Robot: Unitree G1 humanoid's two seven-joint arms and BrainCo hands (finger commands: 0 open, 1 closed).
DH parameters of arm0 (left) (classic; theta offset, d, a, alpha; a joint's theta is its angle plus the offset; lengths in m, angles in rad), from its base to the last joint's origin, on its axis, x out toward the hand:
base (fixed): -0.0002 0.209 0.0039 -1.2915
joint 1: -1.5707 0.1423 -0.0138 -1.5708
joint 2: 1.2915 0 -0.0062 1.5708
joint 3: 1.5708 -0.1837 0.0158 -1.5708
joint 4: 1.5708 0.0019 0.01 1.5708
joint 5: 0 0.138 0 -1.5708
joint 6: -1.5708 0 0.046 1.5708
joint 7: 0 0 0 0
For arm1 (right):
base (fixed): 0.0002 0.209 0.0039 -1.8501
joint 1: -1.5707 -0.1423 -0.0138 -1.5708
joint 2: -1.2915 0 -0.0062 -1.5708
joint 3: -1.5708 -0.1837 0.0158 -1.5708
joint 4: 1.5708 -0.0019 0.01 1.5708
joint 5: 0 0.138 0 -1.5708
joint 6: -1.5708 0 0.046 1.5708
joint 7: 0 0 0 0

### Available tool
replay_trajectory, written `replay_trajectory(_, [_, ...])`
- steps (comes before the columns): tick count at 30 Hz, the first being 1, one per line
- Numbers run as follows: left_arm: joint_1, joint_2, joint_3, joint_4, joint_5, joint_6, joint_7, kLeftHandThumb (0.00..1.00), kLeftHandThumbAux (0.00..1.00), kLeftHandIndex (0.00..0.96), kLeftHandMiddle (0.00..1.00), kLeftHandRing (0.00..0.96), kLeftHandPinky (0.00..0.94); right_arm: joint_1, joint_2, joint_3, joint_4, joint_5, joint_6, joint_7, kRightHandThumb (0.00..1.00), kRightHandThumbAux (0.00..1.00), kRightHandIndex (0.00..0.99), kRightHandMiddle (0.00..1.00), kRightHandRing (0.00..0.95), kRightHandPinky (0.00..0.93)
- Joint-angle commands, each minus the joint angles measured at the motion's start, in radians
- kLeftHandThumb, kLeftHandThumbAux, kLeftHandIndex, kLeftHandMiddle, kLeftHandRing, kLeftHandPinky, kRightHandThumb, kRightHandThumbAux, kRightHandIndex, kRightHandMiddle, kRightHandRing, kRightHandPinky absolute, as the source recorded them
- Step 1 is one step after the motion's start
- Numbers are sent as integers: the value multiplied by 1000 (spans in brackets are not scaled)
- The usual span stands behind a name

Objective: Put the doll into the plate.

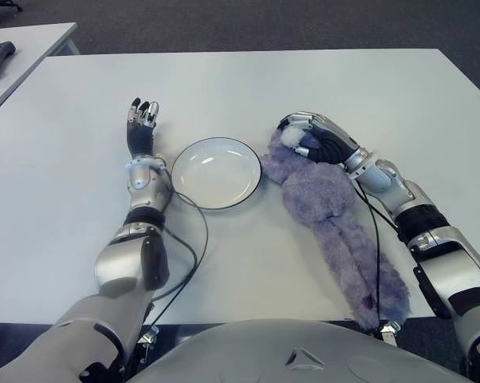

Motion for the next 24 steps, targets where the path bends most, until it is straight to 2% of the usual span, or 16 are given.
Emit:
replay_trajectory(1, [256,-119,25,166,-29,38,25,0,501,54,123,66,0,85,26,1,16,-23,-14,29,710,712,440,879,867,826])
replay_trajectory(14, [255,-120,29,166,-33,35,25,0,495,53,123,67,0,50,29,-27,80,-76,-108,-46,708,713,439,875,850,851])
replay_trajectory(24, [253,-120,35,167,-38,42,22,0,502,50,117,61,0,-11,32,-61,156,-84,-189,-115,706,715,439,873,849,850])
